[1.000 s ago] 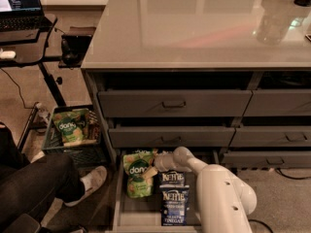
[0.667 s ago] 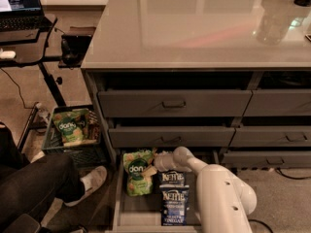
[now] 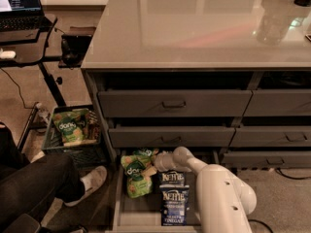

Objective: Pick green rice chip bag from bottom drawer and place on counter

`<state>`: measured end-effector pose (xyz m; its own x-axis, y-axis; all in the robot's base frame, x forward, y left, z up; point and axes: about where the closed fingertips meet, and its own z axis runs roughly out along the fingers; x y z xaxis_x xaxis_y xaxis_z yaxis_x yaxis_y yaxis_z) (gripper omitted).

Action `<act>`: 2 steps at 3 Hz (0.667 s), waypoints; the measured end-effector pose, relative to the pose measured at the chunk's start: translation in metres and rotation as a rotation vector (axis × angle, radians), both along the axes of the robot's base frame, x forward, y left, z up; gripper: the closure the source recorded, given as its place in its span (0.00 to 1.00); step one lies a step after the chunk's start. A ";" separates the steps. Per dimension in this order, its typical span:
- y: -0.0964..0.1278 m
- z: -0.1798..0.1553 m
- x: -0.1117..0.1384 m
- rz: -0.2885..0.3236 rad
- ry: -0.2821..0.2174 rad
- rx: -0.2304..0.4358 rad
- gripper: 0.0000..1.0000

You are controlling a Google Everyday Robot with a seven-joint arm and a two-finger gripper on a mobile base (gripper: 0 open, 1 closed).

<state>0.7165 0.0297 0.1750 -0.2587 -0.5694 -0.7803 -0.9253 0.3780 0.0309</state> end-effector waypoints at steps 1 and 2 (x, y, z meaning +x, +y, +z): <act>0.000 0.000 0.000 0.000 0.000 0.000 1.00; -0.003 0.004 0.000 0.000 0.000 0.000 1.00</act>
Offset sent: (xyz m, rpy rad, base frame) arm -0.0179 -0.0031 0.0363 0.0347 -0.0532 0.0339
